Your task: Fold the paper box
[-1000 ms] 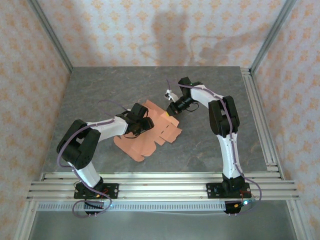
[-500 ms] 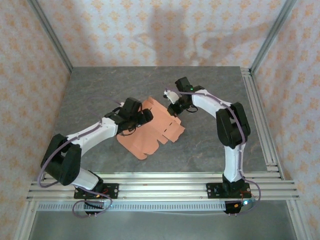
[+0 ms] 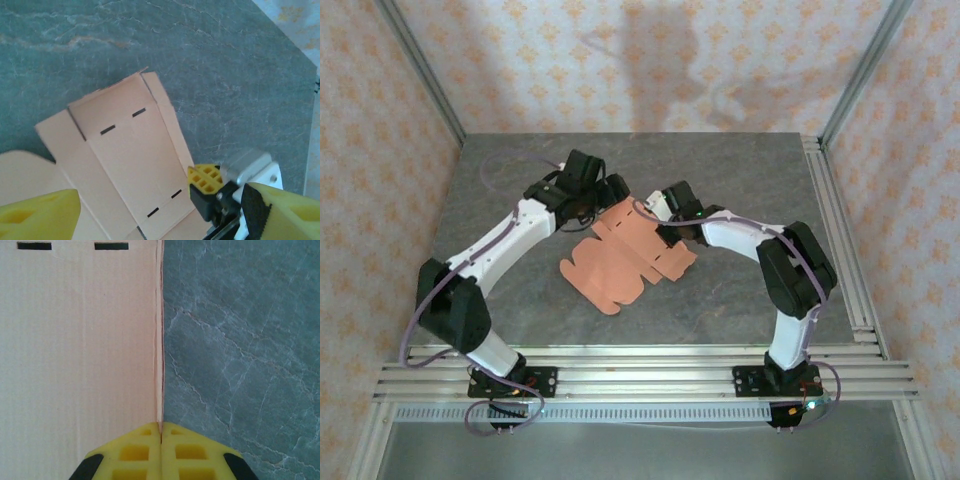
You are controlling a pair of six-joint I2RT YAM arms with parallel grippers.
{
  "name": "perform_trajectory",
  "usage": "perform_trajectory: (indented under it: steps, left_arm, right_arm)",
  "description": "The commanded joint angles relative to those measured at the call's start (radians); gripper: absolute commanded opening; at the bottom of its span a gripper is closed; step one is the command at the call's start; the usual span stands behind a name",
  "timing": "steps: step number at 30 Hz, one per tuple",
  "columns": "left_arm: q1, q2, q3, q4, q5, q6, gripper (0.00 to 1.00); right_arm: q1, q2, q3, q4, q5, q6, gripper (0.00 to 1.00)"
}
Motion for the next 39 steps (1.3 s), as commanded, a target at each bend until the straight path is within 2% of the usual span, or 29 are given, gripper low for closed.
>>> perform_trajectory:
  steps: [1, 7, 21, 29, 39]
  left_arm:
    - [0.006, 0.083, 0.123, -0.126, -0.013, 0.091, 0.83]
    - [0.006, 0.248, 0.346, -0.240, 0.016, 0.233, 0.81]
    - [0.006, 0.638, 0.841, -0.451, 0.094, 0.460, 0.81]
    - [0.009, 0.708, 0.911, -0.520, 0.099, 0.499, 0.82]
    - [0.008, 0.666, 0.849, -0.561, 0.140, 0.503, 0.78]
  right_arm:
    - [0.012, -0.049, -0.025, 0.104, 0.073, -0.026, 0.00]
    - [0.015, -0.072, -0.035, 0.065, 0.020, -0.029, 0.00]
    - [0.017, -0.112, -0.052, 0.001, -0.062, -0.023, 0.00]
    - [0.018, -0.110, -0.052, 0.002, -0.070, -0.003, 0.00]
    - [0.019, -0.085, -0.020, -0.001, -0.016, -0.010, 0.00]
